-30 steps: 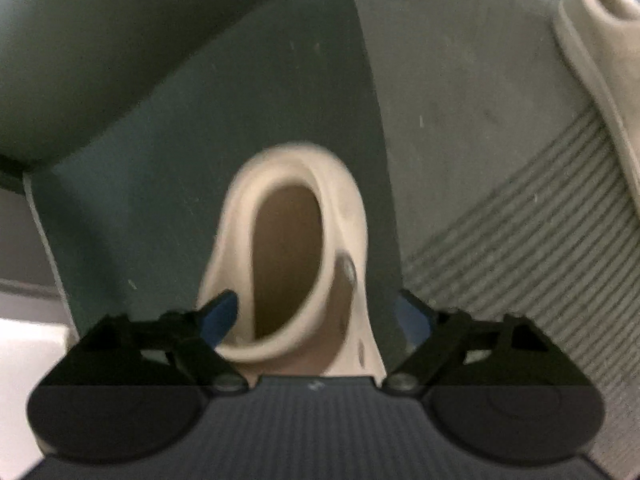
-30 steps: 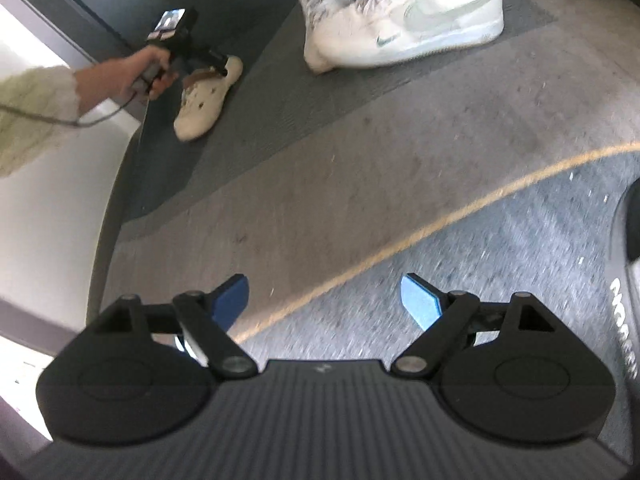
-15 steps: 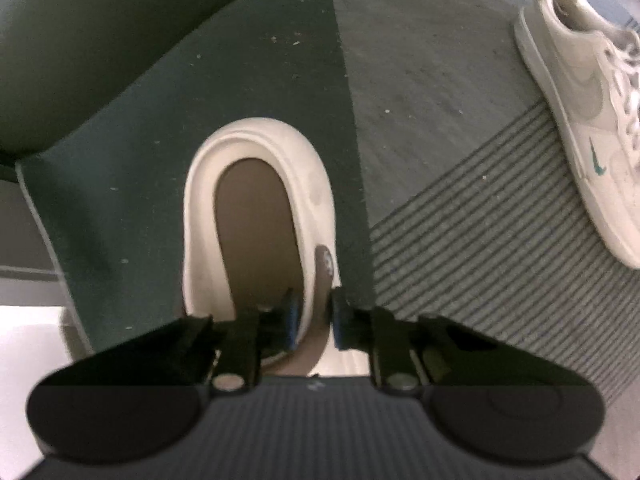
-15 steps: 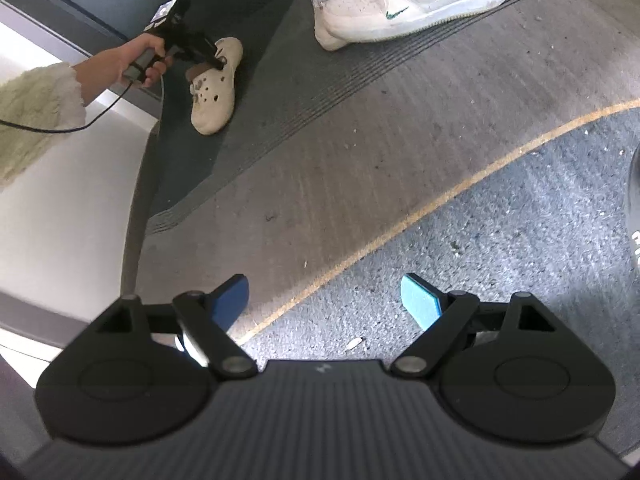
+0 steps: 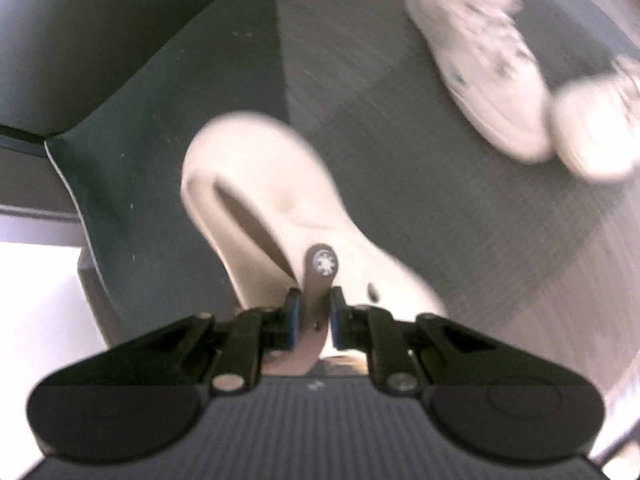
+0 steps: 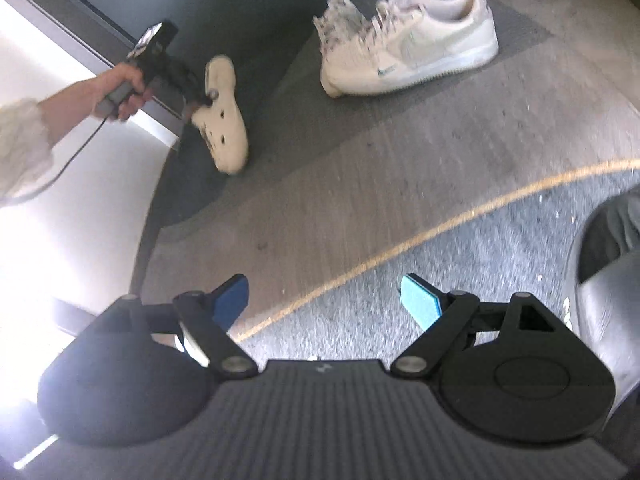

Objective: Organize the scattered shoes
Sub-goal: 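Lift the beige clog with the left gripper toward the right gripper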

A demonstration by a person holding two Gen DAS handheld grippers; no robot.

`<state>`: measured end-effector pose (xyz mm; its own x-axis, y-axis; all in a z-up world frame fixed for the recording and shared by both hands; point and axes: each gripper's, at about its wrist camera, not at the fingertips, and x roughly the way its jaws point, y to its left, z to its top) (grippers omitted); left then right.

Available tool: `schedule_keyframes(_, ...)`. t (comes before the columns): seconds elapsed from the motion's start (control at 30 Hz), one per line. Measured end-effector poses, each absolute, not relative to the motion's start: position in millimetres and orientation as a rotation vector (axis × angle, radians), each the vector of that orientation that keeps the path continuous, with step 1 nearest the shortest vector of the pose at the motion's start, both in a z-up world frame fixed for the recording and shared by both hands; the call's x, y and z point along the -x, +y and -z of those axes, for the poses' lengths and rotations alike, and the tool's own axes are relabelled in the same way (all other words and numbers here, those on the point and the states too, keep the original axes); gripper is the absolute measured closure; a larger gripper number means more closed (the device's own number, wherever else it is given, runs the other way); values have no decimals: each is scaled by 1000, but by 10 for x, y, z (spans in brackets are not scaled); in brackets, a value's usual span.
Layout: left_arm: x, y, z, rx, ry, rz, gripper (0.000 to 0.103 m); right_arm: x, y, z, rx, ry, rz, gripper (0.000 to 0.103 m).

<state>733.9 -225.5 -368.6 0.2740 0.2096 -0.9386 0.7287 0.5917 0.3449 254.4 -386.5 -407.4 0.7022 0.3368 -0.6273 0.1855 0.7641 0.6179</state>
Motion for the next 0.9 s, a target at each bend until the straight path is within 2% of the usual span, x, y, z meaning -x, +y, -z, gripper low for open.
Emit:
schedule_keyframes(0.37, -5673, -2552, 3460, -957, 1354, 603, 87, -2499, -4219, 3740, -745, 686, -130, 17)
schedule_keyframes(0.63, -4576, -3178, 3693, -1036, 1380, 792, 88, -2094, -4475, 3514, -773, 625, -52, 17)
schedule_keyframes(0.8, -4124, -3596, 3733, -1050, 1349, 945, 93, -1825, -4729, 3670, -853, 604, 52, 16)
schedule_keyframes(0.9, -3885, -3811, 3923, -1083, 1334, 997, 93, -1729, -4847, 3878, -955, 613, 102, 16)
